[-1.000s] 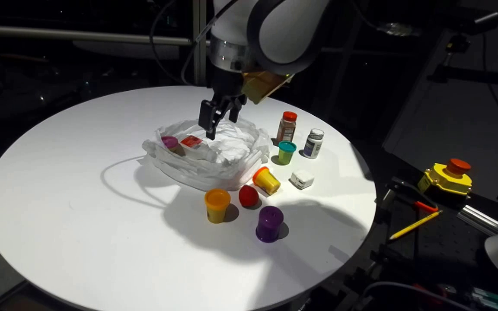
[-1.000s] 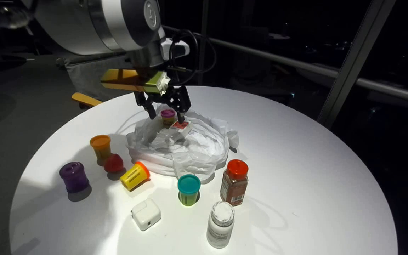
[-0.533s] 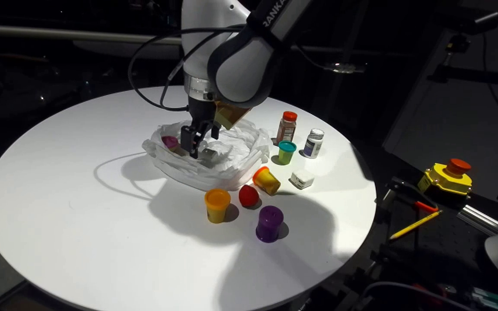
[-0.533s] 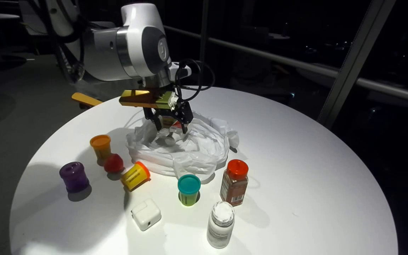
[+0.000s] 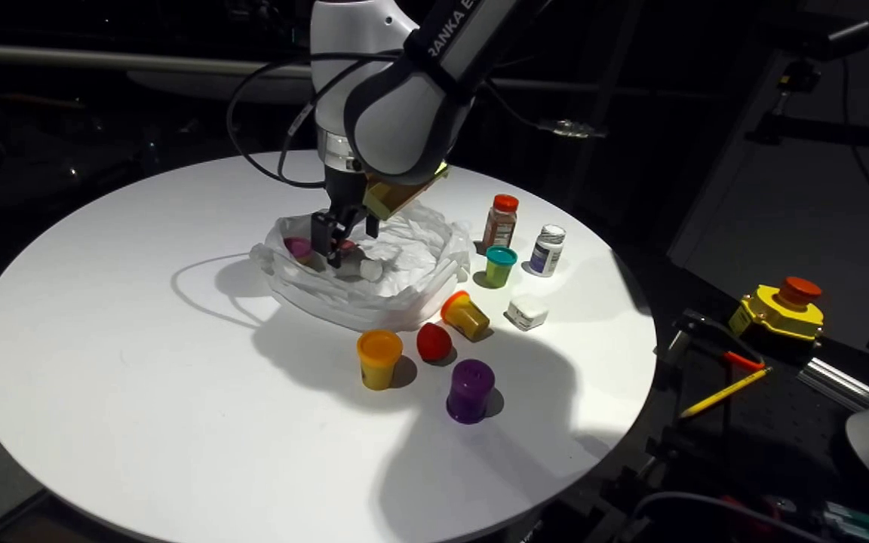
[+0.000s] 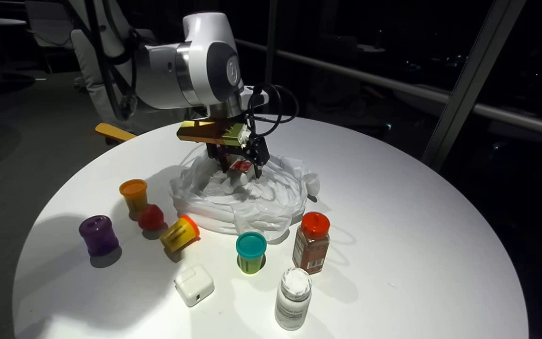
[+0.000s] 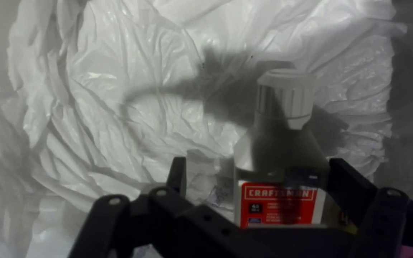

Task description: Remove the things from the plastic bag and put them on the table

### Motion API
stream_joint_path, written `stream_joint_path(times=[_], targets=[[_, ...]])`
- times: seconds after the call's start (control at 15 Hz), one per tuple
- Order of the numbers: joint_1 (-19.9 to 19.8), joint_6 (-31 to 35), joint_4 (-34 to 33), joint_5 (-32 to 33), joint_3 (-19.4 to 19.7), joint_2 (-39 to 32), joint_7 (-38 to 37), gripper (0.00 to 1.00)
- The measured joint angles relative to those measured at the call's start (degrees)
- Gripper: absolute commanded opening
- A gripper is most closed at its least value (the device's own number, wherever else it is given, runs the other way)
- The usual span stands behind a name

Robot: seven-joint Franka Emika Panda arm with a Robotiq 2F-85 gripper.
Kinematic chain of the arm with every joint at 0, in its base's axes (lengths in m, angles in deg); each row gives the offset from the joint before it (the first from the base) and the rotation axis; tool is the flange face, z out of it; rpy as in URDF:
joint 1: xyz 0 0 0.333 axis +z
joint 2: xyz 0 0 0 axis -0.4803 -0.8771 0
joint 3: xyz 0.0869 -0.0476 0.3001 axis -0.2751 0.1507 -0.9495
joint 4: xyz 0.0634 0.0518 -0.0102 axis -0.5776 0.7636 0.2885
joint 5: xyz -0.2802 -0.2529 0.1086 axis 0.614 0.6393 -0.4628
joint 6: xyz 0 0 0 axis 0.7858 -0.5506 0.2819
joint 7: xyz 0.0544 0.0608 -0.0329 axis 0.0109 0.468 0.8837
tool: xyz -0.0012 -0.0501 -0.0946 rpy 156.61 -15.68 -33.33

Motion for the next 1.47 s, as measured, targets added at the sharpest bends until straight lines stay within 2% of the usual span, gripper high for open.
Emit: stream_joint_path(times=[0.27, 0.33, 0.4, 0.47, 0.53, 0.73, 1.13, 1.47], targets=[[-0.53, -0.36, -1.86, -1.29, -0.30, -1.68, 1.32, 1.00], [-0.56, -0.45, -2.42, -1.41, -0.34, -2.10, 1.52, 0.75], [-0.57, -0.54, -3.00, -1.51, -0.37, -2.49, 1.69, 0.73], [-0.57, -0.66, -3.56, -1.62, -0.41, -2.83, 1.91, 0.66], [-0.58, -0.80, -4.07, -1.77, -0.50, -3.10, 2.12, 0.56], [-0.58, -1.12, -5.12, -2.35, -0.79, -3.51, 2.72, 0.34], [-0.36, -3.62, -5.61, -2.72, -0.67, -2.66, 2.07, 0.34], [1.68, -12.72, -5.59, -2.72, 0.91, 2.94, -1.72, 0.34]])
